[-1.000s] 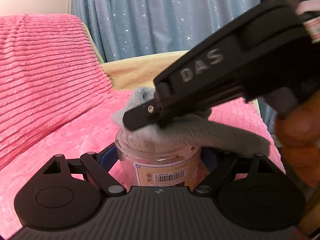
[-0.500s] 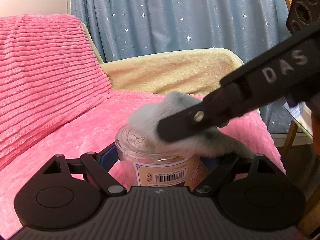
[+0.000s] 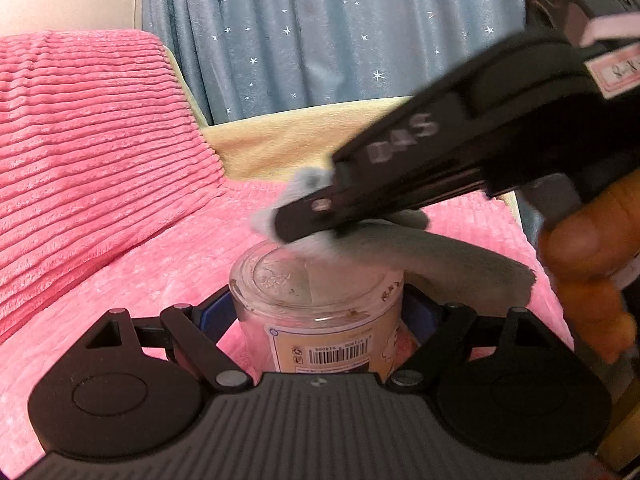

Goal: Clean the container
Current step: 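Hold the jar with the left gripper while the right gripper wipes its rim with the cloth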

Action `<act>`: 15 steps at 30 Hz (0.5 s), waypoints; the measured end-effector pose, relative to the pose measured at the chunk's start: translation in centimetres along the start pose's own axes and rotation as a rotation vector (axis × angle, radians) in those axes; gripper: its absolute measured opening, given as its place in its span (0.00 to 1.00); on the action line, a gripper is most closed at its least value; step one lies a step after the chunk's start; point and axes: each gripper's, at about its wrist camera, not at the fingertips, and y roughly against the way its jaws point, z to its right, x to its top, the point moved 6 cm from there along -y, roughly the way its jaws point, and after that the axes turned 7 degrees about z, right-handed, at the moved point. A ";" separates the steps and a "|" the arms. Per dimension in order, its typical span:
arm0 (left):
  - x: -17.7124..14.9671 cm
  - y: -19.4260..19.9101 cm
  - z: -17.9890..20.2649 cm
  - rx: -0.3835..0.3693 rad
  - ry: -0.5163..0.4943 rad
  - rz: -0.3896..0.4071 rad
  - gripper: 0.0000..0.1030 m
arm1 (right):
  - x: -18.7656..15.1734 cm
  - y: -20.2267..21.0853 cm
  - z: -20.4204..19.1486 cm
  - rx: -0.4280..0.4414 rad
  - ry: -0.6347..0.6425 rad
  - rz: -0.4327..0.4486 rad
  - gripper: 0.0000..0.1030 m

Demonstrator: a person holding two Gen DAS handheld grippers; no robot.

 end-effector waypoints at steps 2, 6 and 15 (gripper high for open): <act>0.0 0.0 0.0 0.000 -0.004 -0.001 0.83 | -0.1 0.9 0.4 -0.005 -0.014 -0.007 0.01; 0.0 0.0 0.0 0.001 -0.001 -0.002 0.83 | -0.8 2.3 0.0 0.042 -0.076 -0.037 0.02; -0.1 -0.1 -2.3 -0.026 -0.003 0.002 0.83 | -0.8 -0.8 -2.6 0.083 -0.021 -0.039 0.01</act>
